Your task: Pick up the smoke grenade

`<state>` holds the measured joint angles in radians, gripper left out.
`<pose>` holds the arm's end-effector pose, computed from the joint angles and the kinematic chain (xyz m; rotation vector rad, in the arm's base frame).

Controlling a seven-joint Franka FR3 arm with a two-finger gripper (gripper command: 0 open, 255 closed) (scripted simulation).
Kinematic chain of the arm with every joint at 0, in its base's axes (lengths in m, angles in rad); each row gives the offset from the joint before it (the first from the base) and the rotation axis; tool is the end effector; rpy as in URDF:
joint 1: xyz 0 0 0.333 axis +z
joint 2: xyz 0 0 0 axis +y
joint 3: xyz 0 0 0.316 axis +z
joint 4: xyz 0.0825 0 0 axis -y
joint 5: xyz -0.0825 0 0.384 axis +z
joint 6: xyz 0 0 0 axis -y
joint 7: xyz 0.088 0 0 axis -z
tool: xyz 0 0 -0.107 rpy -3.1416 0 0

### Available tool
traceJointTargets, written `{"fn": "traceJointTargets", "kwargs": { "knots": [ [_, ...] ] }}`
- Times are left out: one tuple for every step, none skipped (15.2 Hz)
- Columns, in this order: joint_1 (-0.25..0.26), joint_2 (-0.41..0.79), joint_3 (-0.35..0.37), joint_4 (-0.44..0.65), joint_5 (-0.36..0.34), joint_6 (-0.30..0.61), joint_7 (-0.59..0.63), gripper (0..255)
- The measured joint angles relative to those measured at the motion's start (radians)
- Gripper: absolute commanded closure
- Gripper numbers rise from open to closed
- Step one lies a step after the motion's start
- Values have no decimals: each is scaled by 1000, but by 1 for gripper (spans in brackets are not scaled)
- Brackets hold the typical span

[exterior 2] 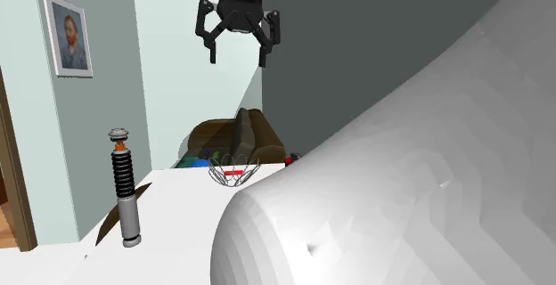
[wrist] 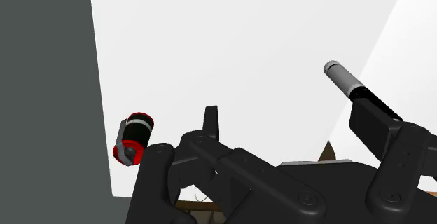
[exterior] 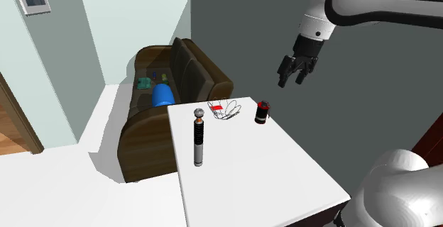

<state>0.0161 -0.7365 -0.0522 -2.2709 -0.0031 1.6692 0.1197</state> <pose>0.3311 -0.0180 0.6243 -3.0884 0.2236 -0.2053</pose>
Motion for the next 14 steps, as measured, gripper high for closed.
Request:
{"fn": "traceJointTargets", "kwargs": {
  "knots": [
    [0, 0, 0, 0, 0, 0, 0, 0],
    [-2, 14, -8, 4, -2, 7, -7, 0],
    [-4, 36, -20, 6, -3, 22, -18, 0],
    [-6, 62, -34, 19, -5, 30, -30, 0],
    [-9, 94, -49, 26, -6, 48, -44, 0],
    [-13, 118, -67, 37, -8, 53, -62, 0],
    [-16, 147, -86, 38, -10, 74, -80, 0],
    [-18, 186, -104, 57, -9, 88, -98, 0],
    [-21, 214, -121, 66, -8, 100, -115, 0],
    [-22, 244, -134, 75, -4, 113, -128, 0],
    [-23, 282, -150, 99, 0, 120, -145, 0],
    [-25, 324, -169, 126, 5, 127, -165, 0],
    [-28, 355, -187, 137, 9, 139, -186, 0],
    [-31, 392, -203, 156, 16, 148, -206, 0]
  ]
}}
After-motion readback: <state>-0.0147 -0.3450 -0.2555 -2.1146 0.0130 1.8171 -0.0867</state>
